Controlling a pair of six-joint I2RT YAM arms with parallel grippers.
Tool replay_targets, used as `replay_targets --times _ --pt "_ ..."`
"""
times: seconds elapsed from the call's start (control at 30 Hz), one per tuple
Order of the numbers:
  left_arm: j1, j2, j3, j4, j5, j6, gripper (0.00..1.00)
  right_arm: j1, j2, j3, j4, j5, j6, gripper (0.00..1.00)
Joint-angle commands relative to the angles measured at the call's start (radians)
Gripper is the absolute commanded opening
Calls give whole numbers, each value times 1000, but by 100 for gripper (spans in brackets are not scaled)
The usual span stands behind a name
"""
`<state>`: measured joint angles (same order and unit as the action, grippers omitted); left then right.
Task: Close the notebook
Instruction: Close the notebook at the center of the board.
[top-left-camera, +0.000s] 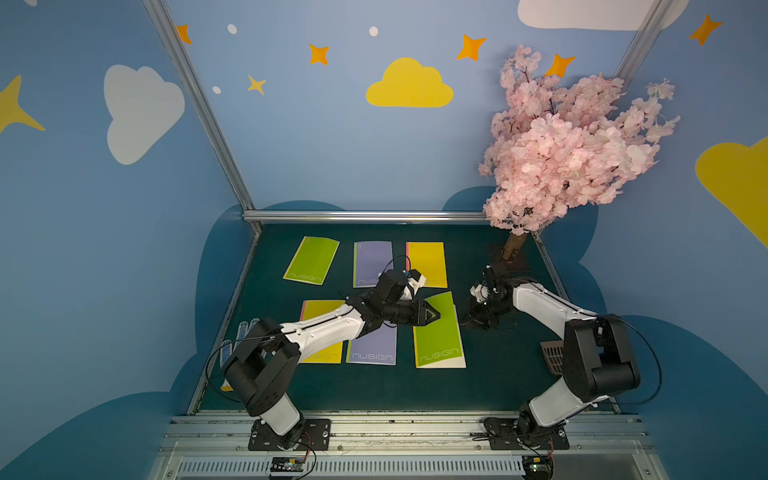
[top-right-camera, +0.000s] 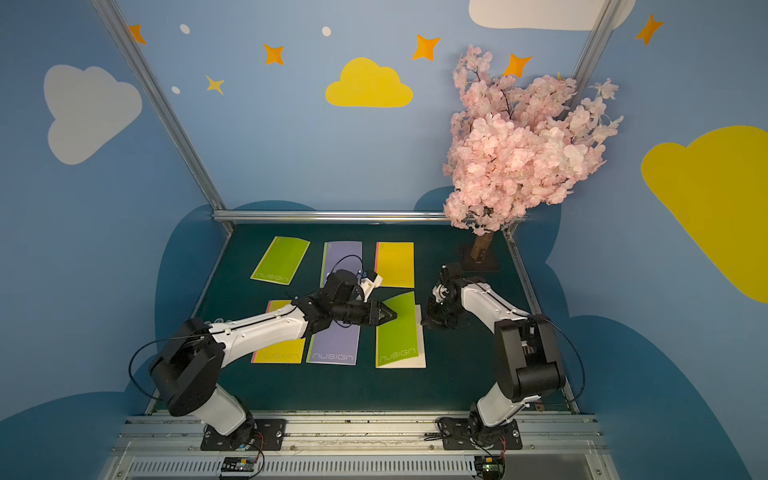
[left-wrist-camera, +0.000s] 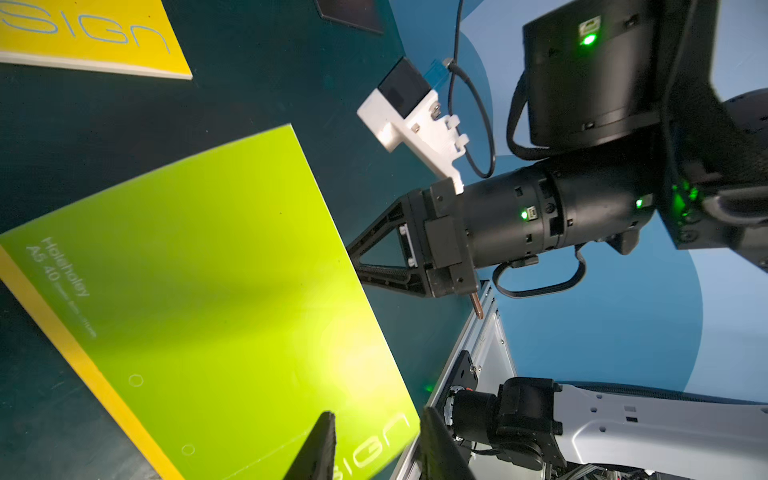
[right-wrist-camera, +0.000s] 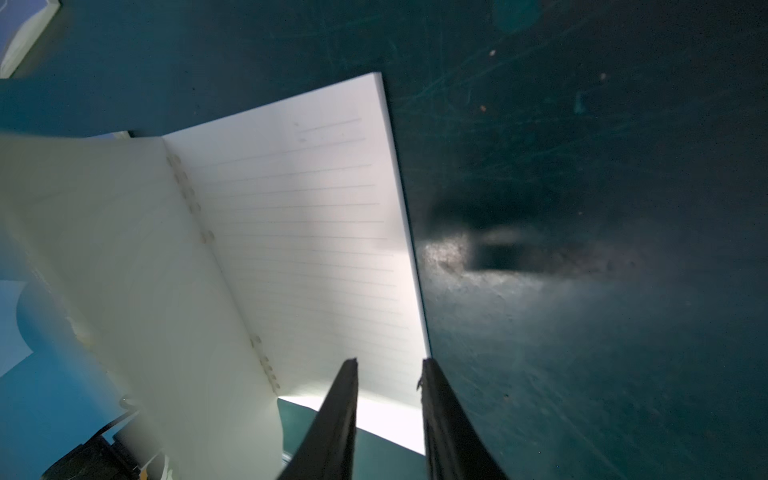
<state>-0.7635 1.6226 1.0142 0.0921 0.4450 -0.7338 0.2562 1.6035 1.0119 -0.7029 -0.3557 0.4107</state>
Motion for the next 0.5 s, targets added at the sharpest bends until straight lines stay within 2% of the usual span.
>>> replay_targets --times 0.0,0.33,0.47 --pt "-1 -5 -9 24 4 8 36 -2 -35 32 -47 36 -9 30" --pt "1 -25 -14 -23 -38 35 37 2 -62 47 -74 89 -16 30" --pt "3 -43 -27 -38 -58 45 37 11 -75 46 -62 68 -25 31"
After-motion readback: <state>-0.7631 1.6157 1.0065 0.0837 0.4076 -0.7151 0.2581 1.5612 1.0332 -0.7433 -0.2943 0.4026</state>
